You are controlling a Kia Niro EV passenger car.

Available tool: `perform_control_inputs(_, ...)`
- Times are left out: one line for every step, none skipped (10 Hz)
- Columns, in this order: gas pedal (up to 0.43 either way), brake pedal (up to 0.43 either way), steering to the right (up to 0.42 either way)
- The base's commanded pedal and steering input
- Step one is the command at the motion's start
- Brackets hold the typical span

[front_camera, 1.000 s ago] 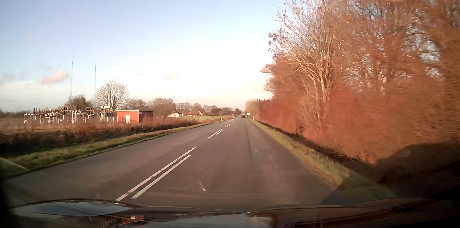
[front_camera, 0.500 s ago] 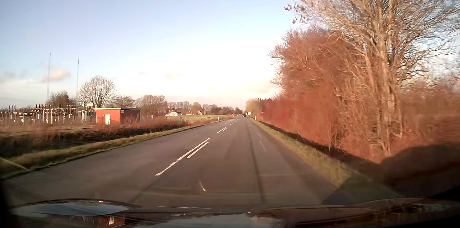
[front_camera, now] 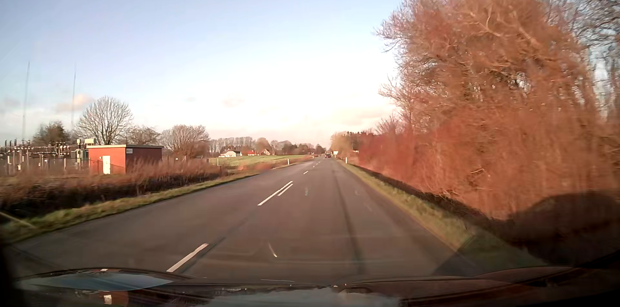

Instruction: Follow the waypoints while adhering to traffic rules and regulations

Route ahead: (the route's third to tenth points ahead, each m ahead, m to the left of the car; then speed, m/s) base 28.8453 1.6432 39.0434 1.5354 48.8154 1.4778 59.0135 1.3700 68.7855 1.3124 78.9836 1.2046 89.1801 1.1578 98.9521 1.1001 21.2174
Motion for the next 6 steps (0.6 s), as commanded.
perform_control_inputs(0.248,0.0,0.001)
perform_control_inputs(0.248,0.0,0.001)
perform_control_inputs(0.248,0.0,0.001)
perform_control_inputs(0.248,0.0,0.001)
perform_control_inputs(0.248,0.0,0.001)
perform_control_inputs(0.248,0.0,0.001)
